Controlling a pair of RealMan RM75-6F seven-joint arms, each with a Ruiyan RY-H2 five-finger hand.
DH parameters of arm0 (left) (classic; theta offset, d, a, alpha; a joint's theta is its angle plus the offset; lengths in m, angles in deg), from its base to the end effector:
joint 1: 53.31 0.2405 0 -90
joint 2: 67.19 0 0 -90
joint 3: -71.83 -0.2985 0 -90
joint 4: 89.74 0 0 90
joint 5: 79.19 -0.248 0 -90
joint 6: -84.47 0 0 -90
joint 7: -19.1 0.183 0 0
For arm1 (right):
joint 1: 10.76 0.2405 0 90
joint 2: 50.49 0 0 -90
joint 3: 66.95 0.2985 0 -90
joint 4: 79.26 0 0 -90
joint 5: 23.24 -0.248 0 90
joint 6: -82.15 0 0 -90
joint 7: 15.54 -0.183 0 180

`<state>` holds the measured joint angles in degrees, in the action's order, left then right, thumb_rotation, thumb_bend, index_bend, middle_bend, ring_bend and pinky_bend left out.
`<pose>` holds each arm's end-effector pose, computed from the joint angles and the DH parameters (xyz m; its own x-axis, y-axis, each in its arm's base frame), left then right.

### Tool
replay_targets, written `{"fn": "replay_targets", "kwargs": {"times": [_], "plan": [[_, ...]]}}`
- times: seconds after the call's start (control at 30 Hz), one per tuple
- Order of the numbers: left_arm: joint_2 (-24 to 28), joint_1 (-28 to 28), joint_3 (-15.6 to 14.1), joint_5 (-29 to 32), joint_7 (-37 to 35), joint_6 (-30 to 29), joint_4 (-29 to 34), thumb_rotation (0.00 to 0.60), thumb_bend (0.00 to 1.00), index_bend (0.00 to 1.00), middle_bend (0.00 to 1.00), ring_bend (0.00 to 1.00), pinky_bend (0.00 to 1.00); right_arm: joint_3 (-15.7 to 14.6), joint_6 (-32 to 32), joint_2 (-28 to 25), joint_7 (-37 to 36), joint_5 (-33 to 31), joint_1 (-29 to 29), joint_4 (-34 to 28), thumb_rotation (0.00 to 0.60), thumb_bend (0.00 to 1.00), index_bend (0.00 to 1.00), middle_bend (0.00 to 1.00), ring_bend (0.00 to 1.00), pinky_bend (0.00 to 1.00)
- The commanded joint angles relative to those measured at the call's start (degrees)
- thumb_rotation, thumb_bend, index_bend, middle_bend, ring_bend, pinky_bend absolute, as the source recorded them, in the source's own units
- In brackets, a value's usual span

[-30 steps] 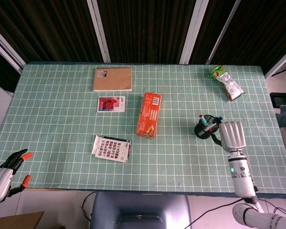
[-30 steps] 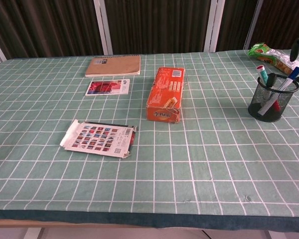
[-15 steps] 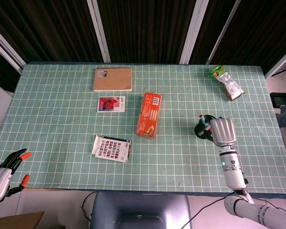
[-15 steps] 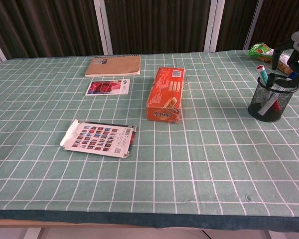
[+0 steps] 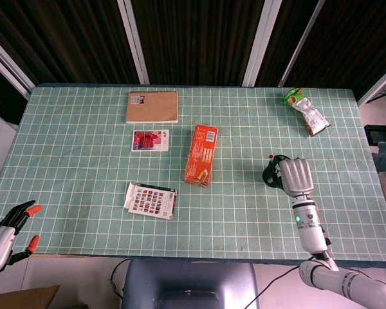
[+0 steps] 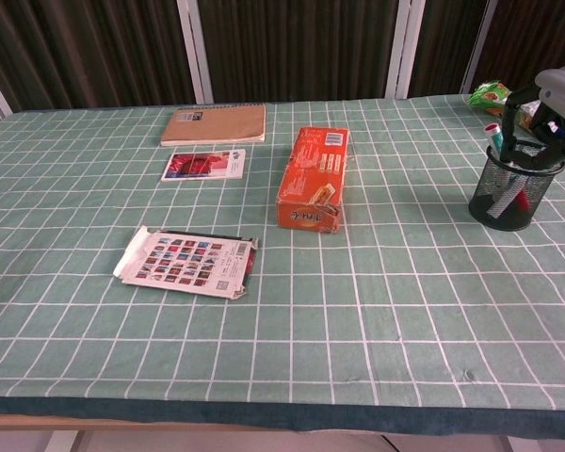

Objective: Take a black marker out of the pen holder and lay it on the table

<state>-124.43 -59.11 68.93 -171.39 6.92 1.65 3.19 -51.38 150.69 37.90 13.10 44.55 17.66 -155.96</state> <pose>-0.3656 0.2055 0.1561 0.3159 0.1473 0.9373 0.9478 -0.0943 -0.3046 -0.2775 -0.4119 0.0141 0.5886 0.0144 0.8083 -0.8066 -0.0567 0.5884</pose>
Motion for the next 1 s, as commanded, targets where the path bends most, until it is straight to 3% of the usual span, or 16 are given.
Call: {"fn": "replay_targets", "kwargs": {"times": [0.03,0.43,0.53,0.73,1.0], "plan": [[0.0,0.0,0.0,0.0,0.0,0.0,0.0,0.600,0.44,0.19,0.09,0.10,0.38,-0.2,0.2,0.1,-0.2,0.0,0.0,0.2,0.600,0.51,0.63,0.99,1.00,1.00],[0.0,0.1,0.0,0.0,0.2,-0.1,0.1,0.600,0.44,0.19,0.09,0.10,0.38,-0.9,1.0,0.4,-2.0,0.0,0.2,1.7,0.600,0.67,0.67,1.00,1.00,1.00],[0.0,0.1,0.0,0.0,0.3,-0.2,0.1,0.600,0.44,0.19,0.09,0.10,0.38,-1.1,1.7,0.4,-2.6,0.6,0.0,1.4,0.600,0.76,0.71,1.00,1.00,1.00],[0.0,0.1,0.0,0.0,0.4,-0.2,0.1,0.600,0.44,0.19,0.09,0.10,0.38,-1.7,6.8,-1.5,-3.8,4.5,-1.4,-2.4,0.600,0.96,0.79,1.00,1.00,1.00],[-0.1,0.1,-0.1,0.0,1.0,0.0,0.3,0.600,0.44,0.19,0.09,0.10,0.38,-4.9,17.0,-5.7,-4.0,15.3,-5.0,-14.4,0.600,0.98,0.80,1.00,1.00,1.00]]}}
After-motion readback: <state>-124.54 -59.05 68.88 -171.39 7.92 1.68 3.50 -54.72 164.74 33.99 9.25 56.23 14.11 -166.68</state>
